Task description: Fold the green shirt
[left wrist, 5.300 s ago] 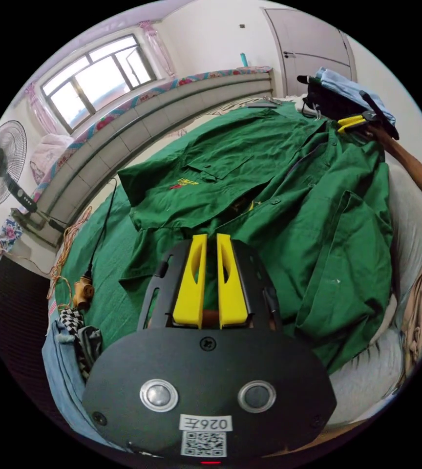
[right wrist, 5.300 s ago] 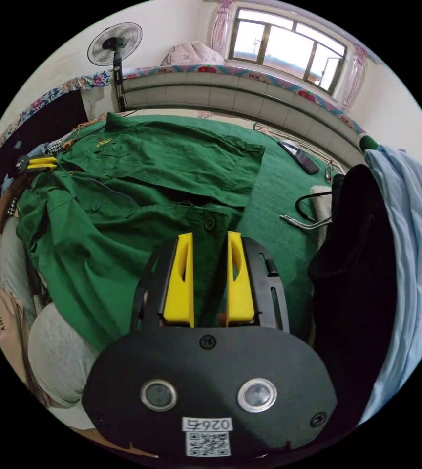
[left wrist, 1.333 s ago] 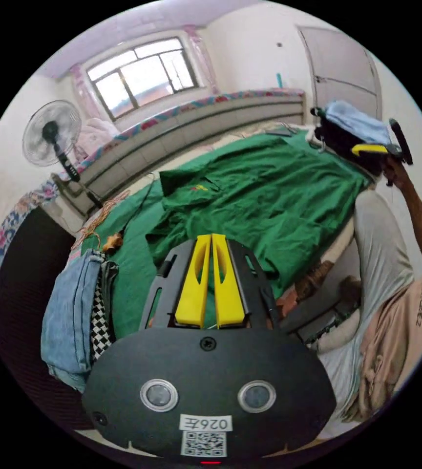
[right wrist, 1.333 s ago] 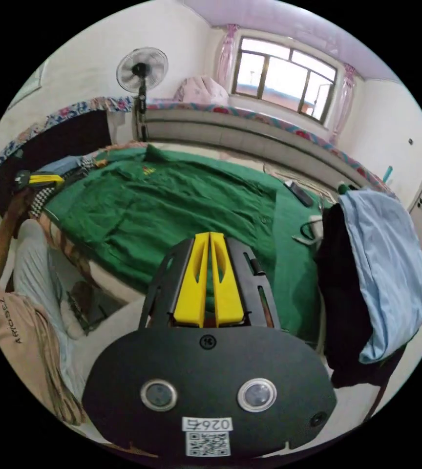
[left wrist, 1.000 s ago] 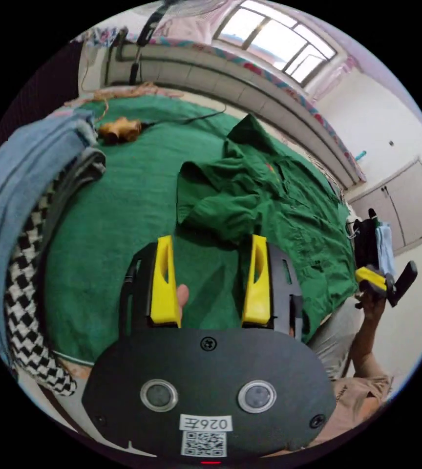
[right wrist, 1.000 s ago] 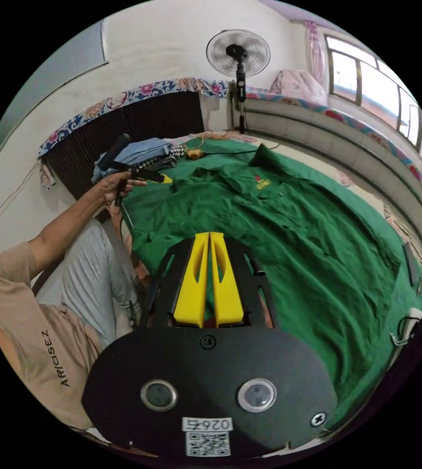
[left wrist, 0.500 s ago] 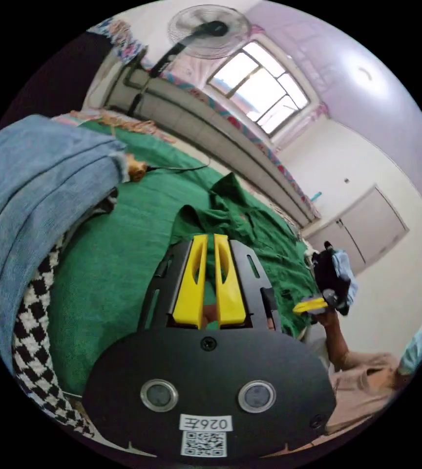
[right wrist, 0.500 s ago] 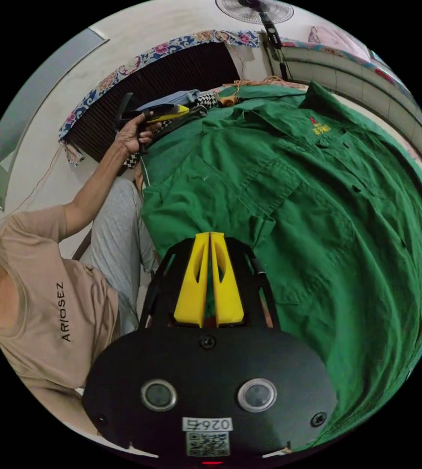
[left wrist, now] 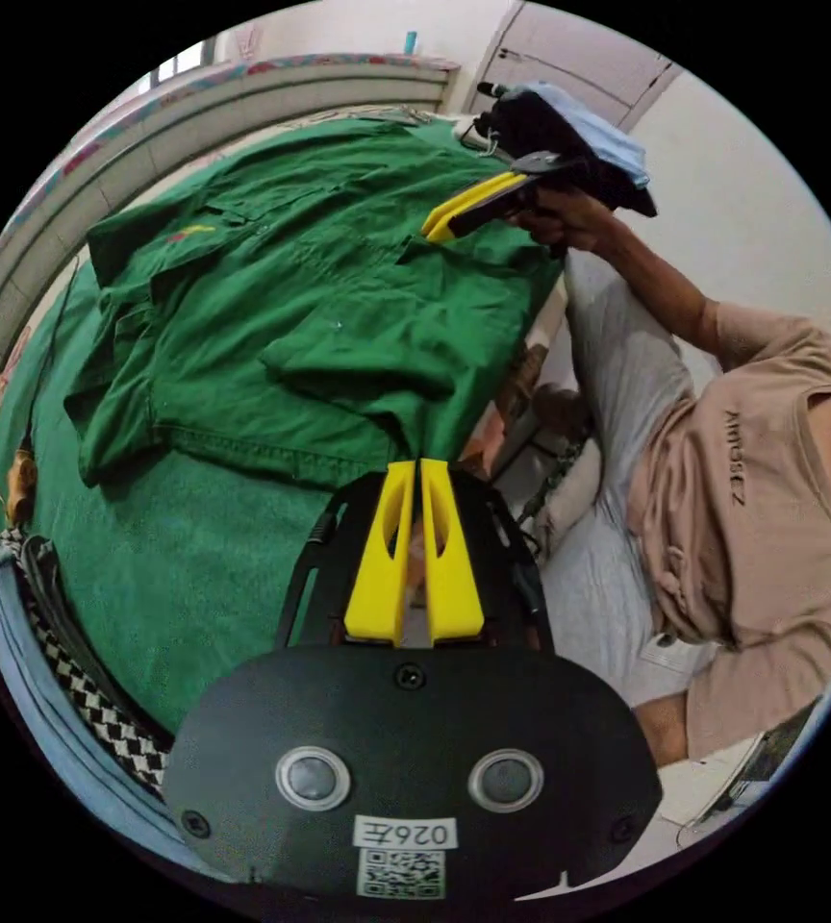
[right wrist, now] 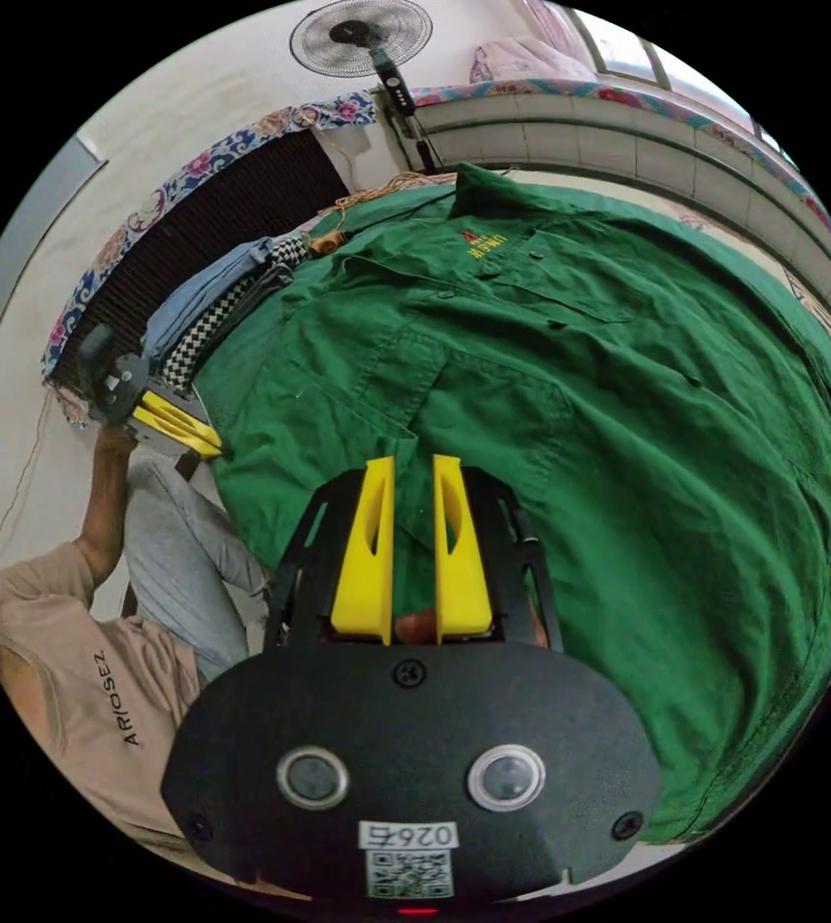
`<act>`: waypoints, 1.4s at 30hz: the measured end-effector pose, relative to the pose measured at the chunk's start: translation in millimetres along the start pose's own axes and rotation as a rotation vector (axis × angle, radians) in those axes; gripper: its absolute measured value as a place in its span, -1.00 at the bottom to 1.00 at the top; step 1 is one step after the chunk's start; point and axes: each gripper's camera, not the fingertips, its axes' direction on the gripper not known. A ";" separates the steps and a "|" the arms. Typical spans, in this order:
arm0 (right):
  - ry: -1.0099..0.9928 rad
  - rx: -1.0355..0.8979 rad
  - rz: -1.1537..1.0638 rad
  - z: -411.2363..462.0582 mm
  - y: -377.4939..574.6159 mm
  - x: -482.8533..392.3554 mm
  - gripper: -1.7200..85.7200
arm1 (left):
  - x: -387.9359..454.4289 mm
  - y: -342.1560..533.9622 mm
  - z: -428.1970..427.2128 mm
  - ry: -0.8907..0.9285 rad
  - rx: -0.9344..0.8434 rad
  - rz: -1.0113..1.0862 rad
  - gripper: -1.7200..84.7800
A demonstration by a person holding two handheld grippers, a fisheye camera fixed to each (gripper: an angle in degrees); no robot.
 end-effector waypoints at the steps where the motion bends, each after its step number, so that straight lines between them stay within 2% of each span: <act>1: -0.011 0.006 -0.001 -0.2 0.2 0.6 -0.88 | -7.0 9.5 -14.6 0.061 0.070 -0.013 -0.96; 5: -0.042 0.072 0.018 -6.9 -0.7 5.9 -0.79 | -37.3 37.9 -59.5 0.097 0.466 -0.179 -0.91; 7: -0.054 0.079 0.033 -3.9 -2.6 10.4 -0.75 | -47.5 34.4 -61.0 0.121 0.542 -0.222 -0.79; 9: -0.096 0.047 0.050 9.6 -7.5 16.8 -0.72 | -58.1 18.1 -48.0 0.158 0.531 -0.266 -0.66; 10: -0.106 0.033 0.053 14.4 -9.2 18.0 -0.73 | -64.6 0.0 -31.6 0.196 0.471 -0.277 -0.60; 12: -0.121 -0.050 0.016 37.4 -16.5 15.4 -0.82 | -69.5 -34.6 3.5 0.264 0.304 -0.258 -0.62; 13: -0.113 -0.075 -0.002 43.0 -18.2 13.0 -0.86 | -67.8 -58.1 29.7 0.294 0.127 -0.225 -0.74; 14: -0.066 -0.101 -0.037 49.3 -20.7 7.3 -0.92 | -64.1 -72.1 36.9 0.206 0.049 -0.220 -0.85; 16: -0.012 -0.083 -0.094 42.4 -22.0 -1.6 -0.97 | -52.0 -80.2 21.4 0.146 0.075 -0.129 -0.93; 18: 0.012 0.019 -0.128 18.3 -16.2 -8.0 -0.99 | -41.8 -76.0 -1.9 0.080 0.190 -0.096 -0.95; 20: -0.015 0.118 -0.121 -1.2 -9.0 -4.0 -0.99 | -34.5 -64.6 -28.0 0.059 0.377 -0.058 -0.95; 23: -0.050 0.183 0.000 -13.1 -5.2 26.2 -0.98 | -51.8 -59.9 -33.2 0.003 0.529 -0.197 -0.90; 27: 0.010 0.042 0.127 9.4 -12.2 67.1 -0.86 | -72.1 -76.7 -15.1 0.011 0.430 -0.294 -0.77; 31: -0.044 0.149 0.128 -4.8 -11.7 74.4 -0.84 | -43.3 -106.9 -9.9 -0.030 0.446 -0.132 -0.83; 33: -0.016 0.179 0.115 -5.4 -14.1 73.6 -0.84 | -32.2 -123.9 2.7 -0.120 0.329 -0.078 -0.91; 35: 0.045 0.159 0.122 -1.0 -16.6 74.5 -0.85 | -32.6 -145.0 46.1 -0.167 -0.065 -0.028 -0.96; 36: 0.067 0.164 0.110 -0.6 -17.5 73.3 -0.86 | -35.3 -146.8 56.0 -0.160 -0.137 -0.030 -0.97; 39: 0.063 0.168 0.033 1.1 -22.6 60.9 -0.91 | -45.8 -147.5 41.4 -0.132 -0.071 -0.070 -0.98; 42: 0.052 0.133 -0.073 19.7 -31.8 41.4 -0.97 | -55.9 -143.0 4.8 -0.153 0.191 -0.130 -0.98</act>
